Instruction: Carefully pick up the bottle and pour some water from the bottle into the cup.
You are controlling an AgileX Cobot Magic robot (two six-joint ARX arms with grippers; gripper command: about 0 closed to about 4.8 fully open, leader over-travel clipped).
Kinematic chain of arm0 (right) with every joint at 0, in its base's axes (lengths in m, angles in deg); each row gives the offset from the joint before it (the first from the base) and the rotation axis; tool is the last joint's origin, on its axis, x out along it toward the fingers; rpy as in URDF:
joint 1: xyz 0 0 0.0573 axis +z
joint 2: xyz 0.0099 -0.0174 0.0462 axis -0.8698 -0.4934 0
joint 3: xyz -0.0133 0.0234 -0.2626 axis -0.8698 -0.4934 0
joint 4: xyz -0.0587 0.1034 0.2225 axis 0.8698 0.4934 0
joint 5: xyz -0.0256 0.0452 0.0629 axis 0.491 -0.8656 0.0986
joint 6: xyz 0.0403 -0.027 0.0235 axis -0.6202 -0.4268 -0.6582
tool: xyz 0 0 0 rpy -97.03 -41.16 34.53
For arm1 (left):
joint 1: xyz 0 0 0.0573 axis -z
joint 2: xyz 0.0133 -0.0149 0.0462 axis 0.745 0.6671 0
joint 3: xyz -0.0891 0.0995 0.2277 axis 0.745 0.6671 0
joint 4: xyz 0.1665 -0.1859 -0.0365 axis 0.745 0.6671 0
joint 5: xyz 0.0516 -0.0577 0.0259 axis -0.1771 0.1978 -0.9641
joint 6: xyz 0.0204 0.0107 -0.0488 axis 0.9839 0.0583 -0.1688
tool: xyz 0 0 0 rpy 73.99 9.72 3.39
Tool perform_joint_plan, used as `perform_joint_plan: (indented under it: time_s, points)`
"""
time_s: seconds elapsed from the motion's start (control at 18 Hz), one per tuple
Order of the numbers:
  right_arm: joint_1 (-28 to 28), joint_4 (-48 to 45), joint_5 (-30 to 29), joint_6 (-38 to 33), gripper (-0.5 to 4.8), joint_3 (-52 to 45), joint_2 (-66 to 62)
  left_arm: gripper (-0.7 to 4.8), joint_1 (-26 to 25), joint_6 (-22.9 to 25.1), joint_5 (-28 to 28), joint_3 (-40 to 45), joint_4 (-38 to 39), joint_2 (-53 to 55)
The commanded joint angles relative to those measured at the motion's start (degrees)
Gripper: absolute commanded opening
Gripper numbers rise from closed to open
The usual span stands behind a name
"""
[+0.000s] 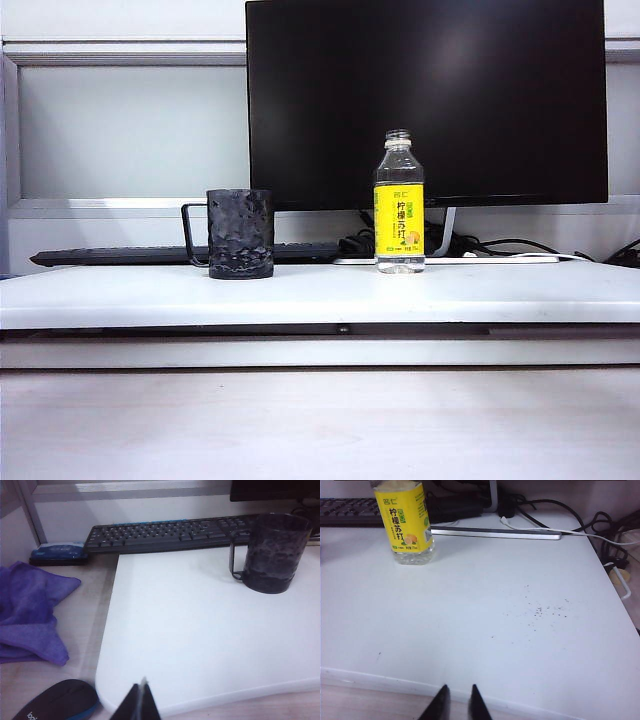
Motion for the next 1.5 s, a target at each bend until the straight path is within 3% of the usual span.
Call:
perform_joint_plan:
  time_s: [0.06,0.28,0.56,0.78,1.11,1.5]
  points:
    - [0.09,-0.72,-0.04,-0.28,0.63,0.24,0.07,-0.04,-0.11,0.07,-0.24,-0.15,-0.57,0.04]
    - [-2.75,1.70,-1.86,-0.26,0.63,0.04,5.53,-0.04,-2.95,0.07,-0.02,0.20,-0.46,-0.20]
    - [-13.99,3.04,-2.67,-0.26,0.63,-1.29,17.31,-0.04,-15.06,0.07,1.25,1.55,0.20,-0.20]
    - [-22.45,2.60,-2.40,-0.26,0.63,-1.31,18.60,-0.04,-23.71,0.07,1.05,1.77,0.87,-0.20]
    - [-24.04,4.79,-2.45,-0.26,0.63,-1.84,18.60,-0.03,-24.79,0.33,1.46,6.97,0.66,-0.13]
    - [-23.89,6.45,-3.15,-0.26,0.63,-4.35,18.60,-0.04,-24.79,0.28,1.25,7.13,-0.61,-0.20]
